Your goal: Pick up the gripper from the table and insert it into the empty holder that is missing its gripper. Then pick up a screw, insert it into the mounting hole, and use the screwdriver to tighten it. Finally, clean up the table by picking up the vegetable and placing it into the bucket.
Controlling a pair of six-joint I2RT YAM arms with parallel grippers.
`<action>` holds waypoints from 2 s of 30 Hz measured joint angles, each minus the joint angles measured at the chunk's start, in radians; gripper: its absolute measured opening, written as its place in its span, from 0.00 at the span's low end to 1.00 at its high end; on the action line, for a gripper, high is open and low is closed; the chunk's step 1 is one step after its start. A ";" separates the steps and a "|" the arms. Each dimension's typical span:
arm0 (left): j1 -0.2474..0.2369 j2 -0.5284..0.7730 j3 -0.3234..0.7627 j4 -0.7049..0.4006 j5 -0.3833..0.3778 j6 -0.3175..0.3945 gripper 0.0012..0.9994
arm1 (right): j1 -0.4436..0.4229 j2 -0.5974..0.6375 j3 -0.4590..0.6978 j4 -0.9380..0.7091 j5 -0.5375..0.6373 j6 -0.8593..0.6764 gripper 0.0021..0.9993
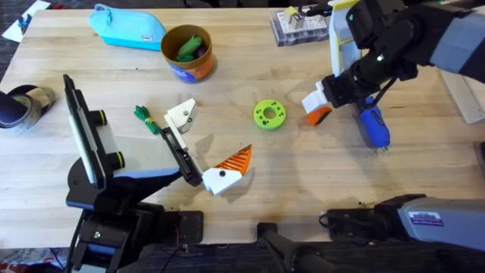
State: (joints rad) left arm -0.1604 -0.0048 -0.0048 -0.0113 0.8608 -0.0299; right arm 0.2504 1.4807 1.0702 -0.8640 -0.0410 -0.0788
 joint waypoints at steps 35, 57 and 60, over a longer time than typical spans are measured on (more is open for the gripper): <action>0.000 0.005 0.010 -0.012 -0.004 -0.001 0.99 | 0.000 0.001 0.000 -0.063 -0.005 0.136 0.01; 0.000 0.005 0.010 -0.012 -0.004 -0.001 0.99 | 0.000 -0.275 0.059 -0.050 -0.311 0.137 0.01; 0.000 0.005 0.010 -0.012 -0.004 -0.001 0.99 | 0.000 -0.276 0.060 0.000 -0.446 0.139 0.01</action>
State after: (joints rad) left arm -0.1604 0.0002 0.0048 -0.0230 0.8566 -0.0307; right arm 0.2504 1.2049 1.1297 -0.8643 -0.4865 0.0601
